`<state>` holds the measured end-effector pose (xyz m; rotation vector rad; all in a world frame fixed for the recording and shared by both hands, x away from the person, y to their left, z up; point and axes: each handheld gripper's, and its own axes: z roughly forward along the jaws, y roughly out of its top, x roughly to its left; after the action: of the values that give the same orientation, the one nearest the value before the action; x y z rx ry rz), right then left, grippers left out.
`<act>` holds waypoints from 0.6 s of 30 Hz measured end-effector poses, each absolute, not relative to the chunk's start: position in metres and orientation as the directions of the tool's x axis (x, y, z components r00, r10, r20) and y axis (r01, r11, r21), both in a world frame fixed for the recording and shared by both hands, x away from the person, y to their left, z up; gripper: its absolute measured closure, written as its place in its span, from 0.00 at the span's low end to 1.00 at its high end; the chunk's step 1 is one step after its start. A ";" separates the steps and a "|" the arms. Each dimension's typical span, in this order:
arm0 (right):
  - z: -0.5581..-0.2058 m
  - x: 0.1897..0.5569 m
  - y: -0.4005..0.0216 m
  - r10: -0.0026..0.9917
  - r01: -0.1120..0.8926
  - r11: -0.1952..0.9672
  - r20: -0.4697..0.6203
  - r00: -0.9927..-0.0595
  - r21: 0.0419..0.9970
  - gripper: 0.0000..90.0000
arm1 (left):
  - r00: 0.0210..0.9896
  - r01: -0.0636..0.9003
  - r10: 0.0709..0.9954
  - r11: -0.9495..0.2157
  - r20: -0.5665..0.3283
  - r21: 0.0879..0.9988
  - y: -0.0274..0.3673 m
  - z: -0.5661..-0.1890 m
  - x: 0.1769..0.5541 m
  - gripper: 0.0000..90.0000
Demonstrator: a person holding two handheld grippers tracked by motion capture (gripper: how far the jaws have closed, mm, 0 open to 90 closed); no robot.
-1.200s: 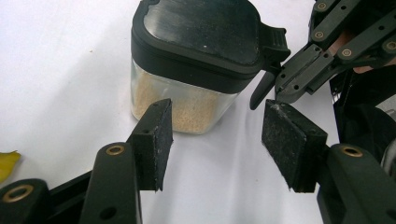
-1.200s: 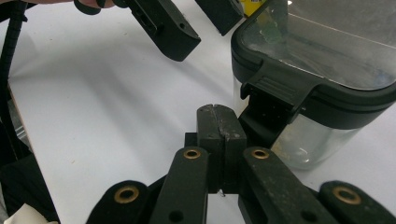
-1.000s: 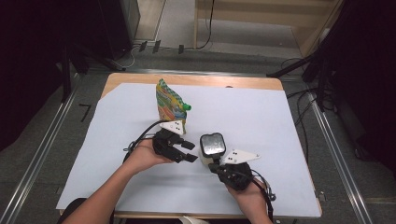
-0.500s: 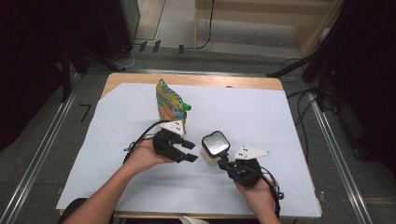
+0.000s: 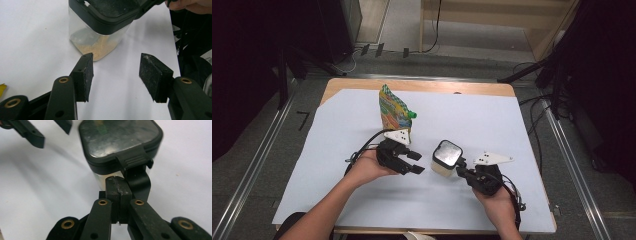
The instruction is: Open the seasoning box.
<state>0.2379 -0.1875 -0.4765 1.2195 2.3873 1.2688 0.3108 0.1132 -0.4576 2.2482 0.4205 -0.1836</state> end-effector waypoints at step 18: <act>-0.480 0.267 -0.220 0.809 0.618 0.247 0.193 -0.556 0.746 1.00 | 0.932 0.361 0.265 -0.595 -0.250 0.718 0.098 -0.456 0.310 0.40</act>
<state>0.2669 -0.2204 -0.4800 1.3377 2.2871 1.2001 0.3099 0.0980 -0.4557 2.2396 0.4412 -0.1468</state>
